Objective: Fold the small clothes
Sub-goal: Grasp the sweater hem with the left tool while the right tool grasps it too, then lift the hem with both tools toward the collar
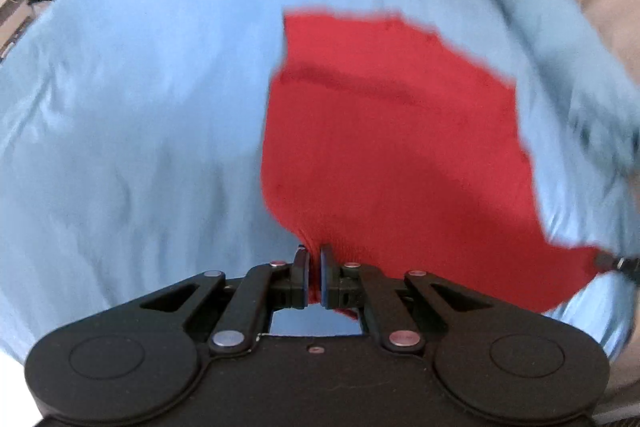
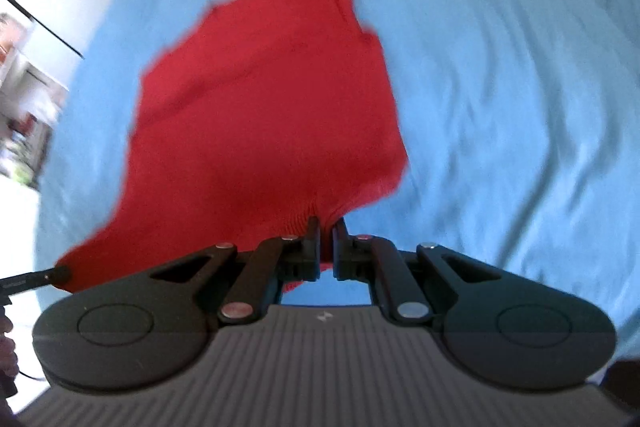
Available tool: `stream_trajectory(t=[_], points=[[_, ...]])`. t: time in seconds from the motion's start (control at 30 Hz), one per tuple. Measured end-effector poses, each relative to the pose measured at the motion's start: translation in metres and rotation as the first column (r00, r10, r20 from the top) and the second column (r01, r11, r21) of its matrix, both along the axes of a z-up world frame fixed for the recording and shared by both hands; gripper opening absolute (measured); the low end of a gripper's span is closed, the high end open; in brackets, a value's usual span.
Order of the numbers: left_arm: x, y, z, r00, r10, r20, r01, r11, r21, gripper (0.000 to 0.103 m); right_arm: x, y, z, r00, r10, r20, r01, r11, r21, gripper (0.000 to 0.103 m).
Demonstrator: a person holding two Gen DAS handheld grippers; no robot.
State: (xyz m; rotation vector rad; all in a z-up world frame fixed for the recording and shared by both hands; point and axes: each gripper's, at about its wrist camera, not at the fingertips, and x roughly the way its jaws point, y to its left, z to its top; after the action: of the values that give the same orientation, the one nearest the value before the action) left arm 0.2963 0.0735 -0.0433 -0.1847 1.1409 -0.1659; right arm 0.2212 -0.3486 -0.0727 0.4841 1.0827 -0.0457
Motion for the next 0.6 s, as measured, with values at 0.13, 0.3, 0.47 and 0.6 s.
stream_trajectory(t=[0.13,0.3,0.47,0.6], points=[[0.055,-0.002,0.04,0.985,0.1,0.139,-0.093,0.994,-0.055,0.004,0.055,-0.011,0.045,0.993,-0.003,0.118,0.001,1.0,0.015,0.02],[0.157,-0.028,0.045,0.952,0.106,0.287,-0.098,0.994,-0.045,0.004,0.146,-0.035,0.059,0.97,-0.056,0.236,0.048,0.998,0.04,0.02],[0.26,-0.058,0.002,0.946,0.144,0.291,-0.142,0.989,-0.027,0.004,0.25,-0.047,0.027,0.962,-0.078,0.263,0.083,0.997,-0.005,0.02],[0.334,-0.078,-0.053,0.945,0.181,0.271,-0.194,0.981,0.023,0.004,0.327,-0.051,-0.026,0.963,-0.113,0.244,0.119,0.993,-0.012,0.02]])
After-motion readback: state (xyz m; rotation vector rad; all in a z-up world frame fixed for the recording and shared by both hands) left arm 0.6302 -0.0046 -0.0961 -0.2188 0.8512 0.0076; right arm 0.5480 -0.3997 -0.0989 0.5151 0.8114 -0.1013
